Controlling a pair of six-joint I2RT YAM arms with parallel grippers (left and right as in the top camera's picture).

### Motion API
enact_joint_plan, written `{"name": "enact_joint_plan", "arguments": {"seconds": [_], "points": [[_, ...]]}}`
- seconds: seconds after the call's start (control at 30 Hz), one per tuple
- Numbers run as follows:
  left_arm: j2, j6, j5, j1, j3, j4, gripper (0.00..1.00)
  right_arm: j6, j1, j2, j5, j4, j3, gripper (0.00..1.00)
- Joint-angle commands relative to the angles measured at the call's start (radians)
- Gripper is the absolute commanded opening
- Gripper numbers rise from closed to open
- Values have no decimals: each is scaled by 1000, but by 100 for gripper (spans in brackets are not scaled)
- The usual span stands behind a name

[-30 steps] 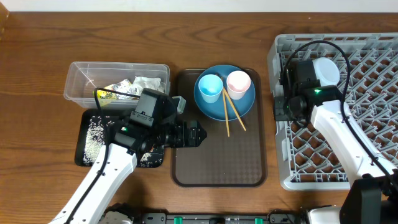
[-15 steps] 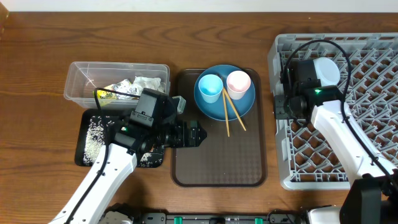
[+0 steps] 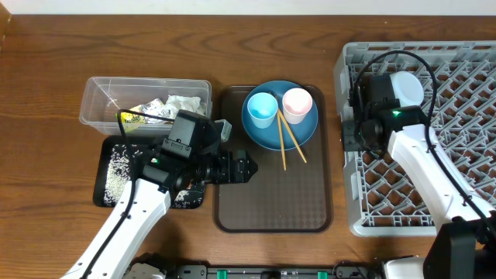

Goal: Sort waste into correct bins and load items into the dishwasher rack

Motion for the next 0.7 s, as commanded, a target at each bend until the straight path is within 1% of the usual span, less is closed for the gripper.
{"name": "enact_joint_plan", "arguments": {"seconds": [0.0, 0.13, 0.23, 0.27, 0.37, 0.47, 0.53, 0.6, 0.67], "points": [[4, 6, 10, 3, 2, 0, 98, -23, -2, 1, 61, -31, 72, 47], [4, 6, 10, 3, 2, 0, 98, -25, -2, 1, 95, -100, 152, 47], [4, 6, 10, 3, 2, 0, 98, -20, -2, -1, 83, -159, 222, 47], [4, 6, 10, 3, 2, 0, 98, -20, -2, -1, 66, -178, 242, 49], [4, 6, 10, 3, 2, 2, 98, -20, -2, -5, -36, -242, 296, 61], [4, 6, 9, 4, 2, 19, 98, -21, -2, -11, -144, -277, 309, 66], [4, 5, -32, 4, 2, 23, 98, -21, -2, -12, -218, -301, 308, 67], [4, 6, -31, 4, 2, 2, 98, -21, -2, -12, -286, -311, 308, 68], [3, -5, -30, 4, 2, 26, 98, -21, -2, -12, -333, -320, 308, 69]]}}
